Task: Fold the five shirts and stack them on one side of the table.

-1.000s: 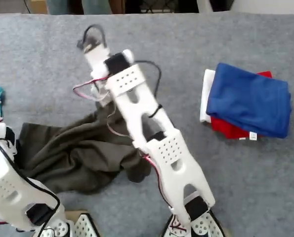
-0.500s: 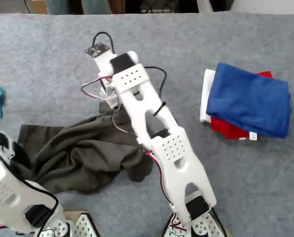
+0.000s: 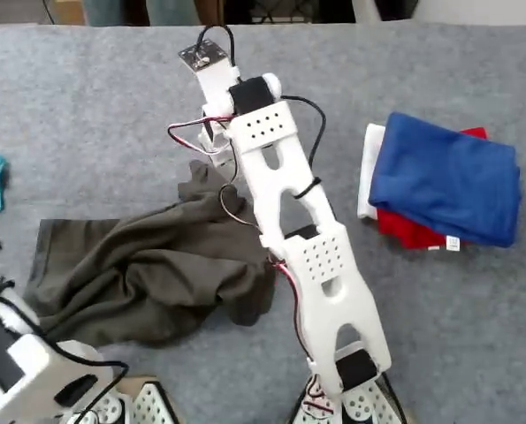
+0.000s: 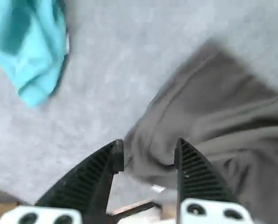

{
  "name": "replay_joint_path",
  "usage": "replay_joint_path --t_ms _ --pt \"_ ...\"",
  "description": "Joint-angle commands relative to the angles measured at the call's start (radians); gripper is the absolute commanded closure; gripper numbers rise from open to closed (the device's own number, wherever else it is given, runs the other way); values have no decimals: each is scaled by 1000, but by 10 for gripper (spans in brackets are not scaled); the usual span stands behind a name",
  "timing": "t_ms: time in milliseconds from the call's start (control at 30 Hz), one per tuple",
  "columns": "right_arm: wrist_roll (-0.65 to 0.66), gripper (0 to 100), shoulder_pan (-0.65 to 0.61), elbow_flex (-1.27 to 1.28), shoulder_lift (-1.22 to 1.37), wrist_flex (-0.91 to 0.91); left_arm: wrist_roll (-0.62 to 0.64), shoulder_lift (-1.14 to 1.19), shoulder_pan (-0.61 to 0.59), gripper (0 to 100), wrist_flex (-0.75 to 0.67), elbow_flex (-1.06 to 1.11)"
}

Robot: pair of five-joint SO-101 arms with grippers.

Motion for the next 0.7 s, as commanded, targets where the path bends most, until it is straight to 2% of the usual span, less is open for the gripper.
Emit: replay_joint_path --t_ms 0,133,267,400,567,667 --pt "0 786 12 -44 -74 5 166 -25 171 802 11 -56" --pt "0 786 25 -42 -76 5 407 29 294 798 11 -16" --pt "0 786 32 -41 -74 5 440 41 295 799 11 -25" --pt "0 786 28 -39 -73 5 575 -17 285 803 15 8" --pt "-2 786 29 -38 -73 5 582 -333 275 867 14 165" --pt "-2 786 28 -38 -71 5 580 -477 280 841 9 269"
